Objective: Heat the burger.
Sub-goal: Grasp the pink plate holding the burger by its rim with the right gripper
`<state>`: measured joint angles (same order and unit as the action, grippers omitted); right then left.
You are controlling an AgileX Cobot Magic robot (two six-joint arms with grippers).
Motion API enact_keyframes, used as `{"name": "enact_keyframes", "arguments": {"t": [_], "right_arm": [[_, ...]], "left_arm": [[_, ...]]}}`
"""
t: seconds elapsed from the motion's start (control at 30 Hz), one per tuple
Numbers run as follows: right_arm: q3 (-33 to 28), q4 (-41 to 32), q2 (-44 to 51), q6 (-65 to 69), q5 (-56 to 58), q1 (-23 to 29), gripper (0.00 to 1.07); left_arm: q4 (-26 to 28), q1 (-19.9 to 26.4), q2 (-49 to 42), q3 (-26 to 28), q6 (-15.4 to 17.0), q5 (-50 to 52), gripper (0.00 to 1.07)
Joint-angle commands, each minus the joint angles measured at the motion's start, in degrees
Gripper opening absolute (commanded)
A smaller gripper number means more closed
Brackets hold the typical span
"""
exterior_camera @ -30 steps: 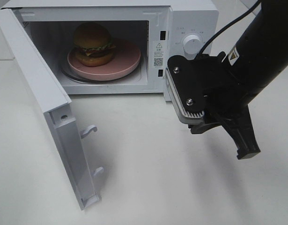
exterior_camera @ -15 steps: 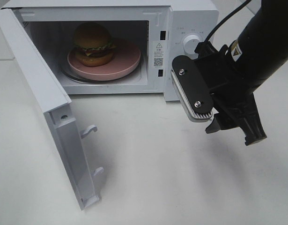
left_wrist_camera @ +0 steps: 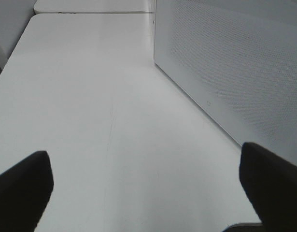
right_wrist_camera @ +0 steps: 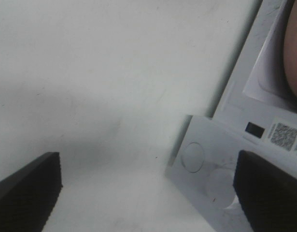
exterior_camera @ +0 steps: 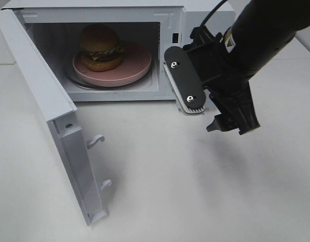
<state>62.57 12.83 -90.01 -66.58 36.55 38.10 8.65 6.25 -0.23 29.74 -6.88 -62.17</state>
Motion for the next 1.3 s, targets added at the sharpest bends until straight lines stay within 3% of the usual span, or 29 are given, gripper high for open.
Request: {"name": "enact_keyframes", "arguments": {"t": [0.03, 0.43, 1.3], "right_arm": [[1.8, 1.1, -1.7, 1.2, -1.0, 1.0, 0.92], [10.3, 1.7, -11.3, 1.2, -7.4, 2.8, 0.9], [29.5, 2.6, -28.9, 5.3, -8.3, 2.6, 0.85]], "left_arm": [[-0.2, 0.2, -1.1, -0.1, 0.3, 0.6, 1.0], [-0.2, 0.2, -1.1, -0.1, 0.3, 0.6, 1.0], [-0.2, 0.2, -1.1, -0.1, 0.3, 0.6, 1.0]]}}
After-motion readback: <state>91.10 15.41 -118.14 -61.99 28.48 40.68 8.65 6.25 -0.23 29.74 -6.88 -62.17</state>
